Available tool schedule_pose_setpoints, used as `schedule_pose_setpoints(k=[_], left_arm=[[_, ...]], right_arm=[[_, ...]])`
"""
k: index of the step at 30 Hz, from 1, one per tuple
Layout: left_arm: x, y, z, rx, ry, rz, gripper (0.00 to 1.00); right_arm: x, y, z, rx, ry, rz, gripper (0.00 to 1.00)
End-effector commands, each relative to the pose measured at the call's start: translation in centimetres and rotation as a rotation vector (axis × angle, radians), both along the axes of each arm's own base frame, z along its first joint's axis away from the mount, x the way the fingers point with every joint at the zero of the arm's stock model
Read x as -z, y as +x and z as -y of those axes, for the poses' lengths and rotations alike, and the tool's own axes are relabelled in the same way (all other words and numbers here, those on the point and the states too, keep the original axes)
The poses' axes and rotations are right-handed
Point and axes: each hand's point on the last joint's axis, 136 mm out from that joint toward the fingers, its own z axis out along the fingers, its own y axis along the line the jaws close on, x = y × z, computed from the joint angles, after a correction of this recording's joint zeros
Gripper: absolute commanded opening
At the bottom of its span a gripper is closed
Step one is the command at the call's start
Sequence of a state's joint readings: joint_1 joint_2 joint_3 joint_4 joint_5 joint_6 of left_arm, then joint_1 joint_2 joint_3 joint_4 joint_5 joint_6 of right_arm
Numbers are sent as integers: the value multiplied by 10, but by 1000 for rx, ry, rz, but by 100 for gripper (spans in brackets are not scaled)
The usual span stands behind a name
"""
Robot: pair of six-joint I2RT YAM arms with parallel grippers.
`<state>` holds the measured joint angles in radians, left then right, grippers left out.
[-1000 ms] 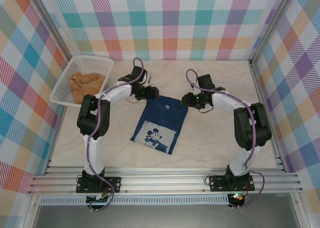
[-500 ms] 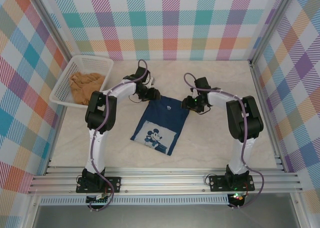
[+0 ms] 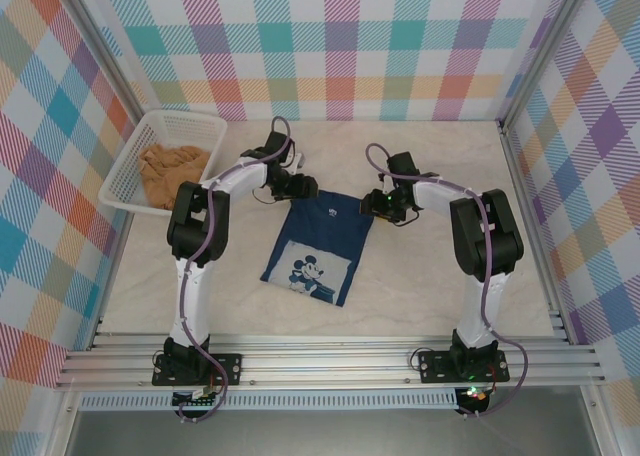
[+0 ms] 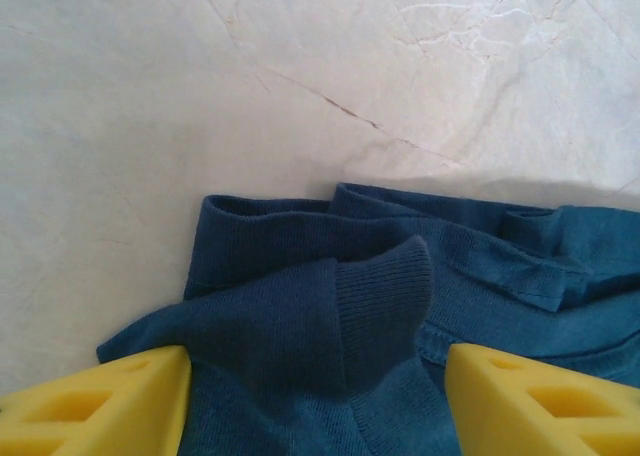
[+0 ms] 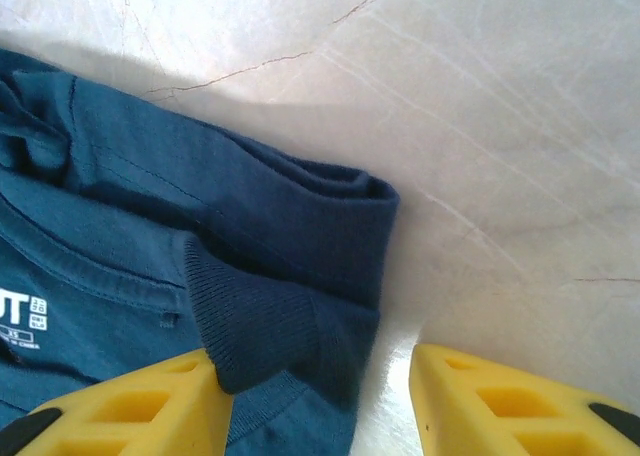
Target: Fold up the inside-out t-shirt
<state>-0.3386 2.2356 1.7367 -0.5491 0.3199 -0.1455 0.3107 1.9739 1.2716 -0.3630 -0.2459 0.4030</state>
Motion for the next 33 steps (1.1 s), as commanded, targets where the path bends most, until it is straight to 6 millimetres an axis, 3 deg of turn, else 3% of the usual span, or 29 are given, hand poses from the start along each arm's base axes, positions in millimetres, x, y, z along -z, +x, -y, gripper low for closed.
schedule_pose_setpoints(k=[1,5,11,14,16,20,24,33], left_arm=[[-13,4,-14,2,43,34,69],[-18,5,-11,10,26,55,71],[-61,8,-5,27,-46,186,72],[-69,9,-12,7,-38,240,73],[-64,9,-19,-15,-6,227,74],[-34,8,-27,-23,60,138,75],[-14,6,-18,13,38,60,77],[2,-5,8,86,-92,-33,69]], right_arm=[[1,-5,1,-11,-13,-3,50],[6,-3,-7,-24,8,-13,50],[11,-1,-10,-29,10,-23,49],[9,1,-11,-32,15,-18,49],[10,1,-12,-34,16,-21,49],[11,4,-13,-34,20,-19,49],[11,7,-18,-38,33,-13,50],[17,6,-36,-55,66,-22,47]])
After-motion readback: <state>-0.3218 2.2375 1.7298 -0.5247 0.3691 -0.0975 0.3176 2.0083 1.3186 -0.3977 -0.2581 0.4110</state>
